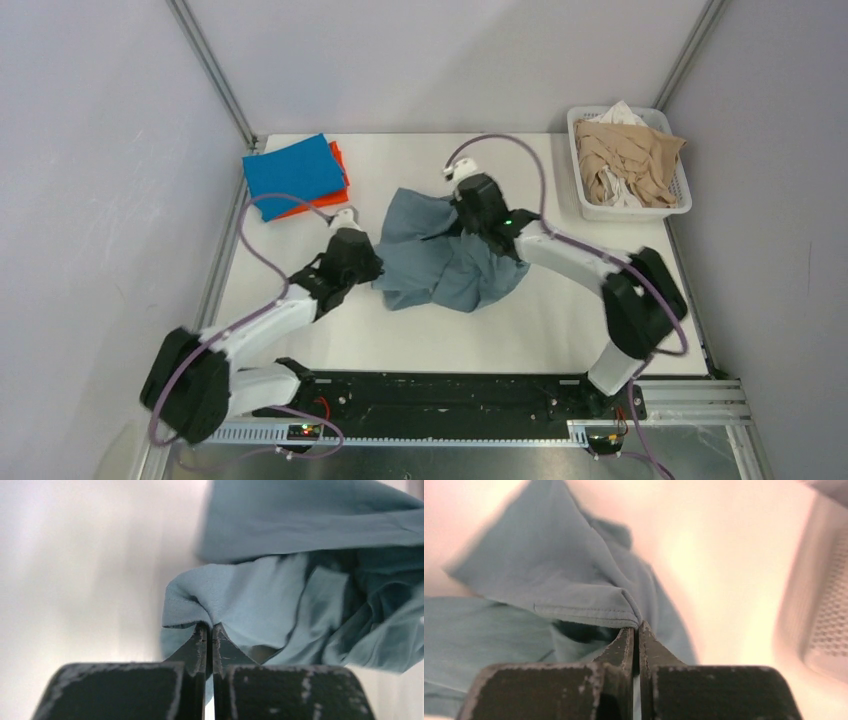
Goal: Fold and stack the t-shirts
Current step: Flatten out the tshirt
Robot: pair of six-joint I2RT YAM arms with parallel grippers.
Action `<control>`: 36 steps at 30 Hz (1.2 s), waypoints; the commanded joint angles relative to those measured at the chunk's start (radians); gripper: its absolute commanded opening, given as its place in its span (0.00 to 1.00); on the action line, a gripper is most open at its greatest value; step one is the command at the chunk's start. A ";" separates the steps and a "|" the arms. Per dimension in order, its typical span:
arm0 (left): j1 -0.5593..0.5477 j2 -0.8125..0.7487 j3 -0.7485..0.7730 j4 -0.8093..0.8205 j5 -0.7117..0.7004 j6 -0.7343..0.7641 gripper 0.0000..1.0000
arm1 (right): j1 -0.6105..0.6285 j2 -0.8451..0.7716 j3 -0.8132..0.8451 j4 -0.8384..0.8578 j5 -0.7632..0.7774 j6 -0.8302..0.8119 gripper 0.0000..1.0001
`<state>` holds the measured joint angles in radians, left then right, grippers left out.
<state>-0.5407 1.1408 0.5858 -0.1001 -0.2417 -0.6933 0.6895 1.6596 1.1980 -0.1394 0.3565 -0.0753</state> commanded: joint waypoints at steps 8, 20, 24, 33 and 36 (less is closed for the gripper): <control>0.053 -0.577 0.217 -0.246 -0.356 0.128 0.00 | -0.246 -0.635 0.015 -0.073 -0.118 0.215 0.00; 0.053 -0.812 0.520 -0.381 -0.586 0.243 0.00 | -0.300 -1.002 0.180 -0.250 0.070 0.202 0.00; 0.053 -0.824 0.494 -0.406 -0.710 0.245 0.00 | -0.301 -0.995 0.181 -0.276 0.227 0.183 0.00; 0.053 -0.868 0.499 -0.418 -0.664 0.228 0.00 | -0.301 -1.005 0.186 -0.251 0.164 0.195 0.00; 0.053 -0.910 0.488 -0.416 -0.642 0.221 0.00 | -0.302 -1.029 0.192 -0.253 0.145 0.199 0.00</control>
<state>-0.4950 0.2878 1.0714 -0.5430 -0.8314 -0.4786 0.3965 0.6773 1.3643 -0.4469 0.4545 0.1387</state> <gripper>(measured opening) 0.020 0.021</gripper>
